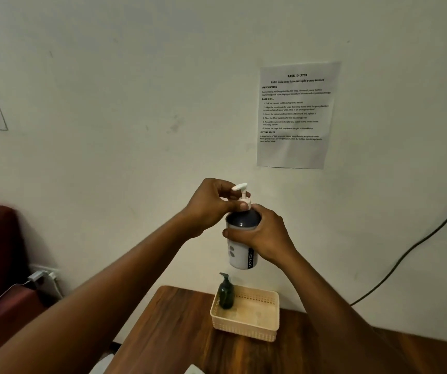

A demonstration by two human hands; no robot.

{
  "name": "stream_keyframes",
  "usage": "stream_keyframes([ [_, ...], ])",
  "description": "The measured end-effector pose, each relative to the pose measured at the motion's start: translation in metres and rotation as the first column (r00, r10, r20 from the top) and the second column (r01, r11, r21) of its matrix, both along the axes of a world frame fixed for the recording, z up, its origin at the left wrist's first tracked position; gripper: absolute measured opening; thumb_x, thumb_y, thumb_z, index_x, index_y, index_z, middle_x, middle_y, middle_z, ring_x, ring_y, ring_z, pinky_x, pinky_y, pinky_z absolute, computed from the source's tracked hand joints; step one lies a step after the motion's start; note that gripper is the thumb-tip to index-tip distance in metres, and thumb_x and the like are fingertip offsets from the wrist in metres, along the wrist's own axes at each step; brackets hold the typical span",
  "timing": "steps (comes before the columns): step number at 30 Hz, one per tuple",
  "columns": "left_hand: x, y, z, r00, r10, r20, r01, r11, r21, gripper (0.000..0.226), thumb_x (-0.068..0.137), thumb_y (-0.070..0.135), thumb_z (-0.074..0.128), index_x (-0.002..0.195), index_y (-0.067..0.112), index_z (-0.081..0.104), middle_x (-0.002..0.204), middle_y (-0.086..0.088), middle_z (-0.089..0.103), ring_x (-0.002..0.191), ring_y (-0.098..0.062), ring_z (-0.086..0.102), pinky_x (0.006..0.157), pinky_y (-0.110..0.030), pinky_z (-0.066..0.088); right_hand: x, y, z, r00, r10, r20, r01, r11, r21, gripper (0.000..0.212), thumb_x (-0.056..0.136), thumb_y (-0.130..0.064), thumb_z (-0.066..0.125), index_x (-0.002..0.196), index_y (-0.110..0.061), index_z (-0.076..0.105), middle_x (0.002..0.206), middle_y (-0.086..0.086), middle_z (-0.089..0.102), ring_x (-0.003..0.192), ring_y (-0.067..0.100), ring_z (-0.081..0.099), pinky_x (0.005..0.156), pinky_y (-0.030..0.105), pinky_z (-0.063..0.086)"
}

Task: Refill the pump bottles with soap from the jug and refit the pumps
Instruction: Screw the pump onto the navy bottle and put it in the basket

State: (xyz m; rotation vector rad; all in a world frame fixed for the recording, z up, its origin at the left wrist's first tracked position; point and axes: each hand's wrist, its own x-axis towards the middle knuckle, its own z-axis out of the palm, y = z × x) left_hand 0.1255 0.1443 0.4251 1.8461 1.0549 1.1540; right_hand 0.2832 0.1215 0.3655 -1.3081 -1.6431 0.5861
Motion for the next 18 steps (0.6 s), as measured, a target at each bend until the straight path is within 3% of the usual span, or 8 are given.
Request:
stream_keyframes([
  [3, -0.008, 0.002, 0.005, 0.967, -0.253, 0.015, 0.253, 0.961, -0.113, 0.030, 0.093, -0.008, 0.066, 0.121, 0.001, 0.072, 0.116, -0.014, 0.077, 0.109, -0.019, 0.074, 0.092, -0.025, 0.057, 0.003, -0.002, -0.002, 1.000, 0.019, -0.006, -0.019, 1.000, 0.001, 0.071, 0.065, -0.049, 0.089, 0.127, -0.032, 0.056, 0.114, -0.011, 0.065, 0.102, 0.013, 0.064, 0.088, 0.032, 0.057],
  [5, -0.010, 0.004, 0.003, 0.945, -0.318, 0.078, 0.327, 0.933, -0.152, 0.034, 0.095, -0.010, 0.060, 0.128, -0.002, 0.067, 0.123, -0.017, 0.074, 0.116, -0.022, 0.071, 0.094, -0.025, 0.055, 0.004, -0.003, -0.001, 1.000, 0.019, -0.011, -0.019, 1.000, 0.008, 0.073, 0.064, -0.050, 0.089, 0.128, -0.033, 0.056, 0.114, -0.011, 0.066, 0.102, 0.012, 0.064, 0.086, 0.031, 0.056],
  [8, -0.006, 0.002, -0.006, 0.968, -0.197, 0.156, 0.214, 0.971, -0.107, 0.033, 0.091, 0.004, 0.075, 0.124, 0.004, 0.070, 0.117, -0.011, 0.077, 0.113, -0.022, 0.072, 0.096, -0.032, 0.056, 0.004, -0.002, 0.001, 1.000, 0.002, 0.003, -0.002, 1.000, 0.013, 0.067, 0.065, -0.051, 0.088, 0.122, -0.033, 0.058, 0.112, -0.012, 0.066, 0.100, 0.012, 0.064, 0.082, 0.027, 0.055],
  [12, 0.005, 0.001, -0.018, 0.985, 0.092, 0.145, -0.091, 0.996, -0.009, 0.044, 0.068, 0.026, 0.096, 0.094, 0.003, 0.069, 0.085, -0.004, 0.071, 0.080, -0.016, 0.069, 0.075, -0.033, 0.058, 0.002, -0.001, 0.004, 0.998, -0.025, 0.061, 0.023, 0.999, 0.034, 0.059, 0.066, -0.054, 0.084, 0.115, -0.035, 0.058, 0.107, -0.013, 0.066, 0.095, 0.011, 0.065, 0.083, 0.028, 0.057],
  [15, 0.006, -0.001, -0.012, 0.986, 0.111, 0.121, -0.113, 0.994, 0.008, 0.036, 0.067, 0.022, 0.097, 0.087, 0.006, 0.072, 0.080, -0.002, 0.070, 0.076, -0.015, 0.068, 0.071, -0.028, 0.056, 0.001, -0.002, 0.007, 0.999, -0.015, 0.044, 0.014, 0.999, 0.030, 0.055, 0.067, -0.051, 0.085, 0.113, -0.035, 0.058, 0.105, -0.014, 0.066, 0.093, 0.011, 0.064, 0.081, 0.028, 0.057],
  [18, -0.001, -0.001, 0.001, 0.998, -0.041, 0.042, 0.041, 0.999, 0.010, 0.017, 0.082, 0.011, 0.085, 0.097, 0.006, 0.079, 0.098, 0.001, 0.078, 0.095, -0.015, 0.073, 0.085, -0.026, 0.055, 0.003, -0.006, 0.010, 1.000, 0.011, 0.012, -0.012, 0.999, 0.030, 0.059, 0.068, -0.048, 0.087, 0.117, -0.033, 0.057, 0.105, -0.015, 0.065, 0.092, 0.009, 0.064, 0.077, 0.023, 0.054],
])
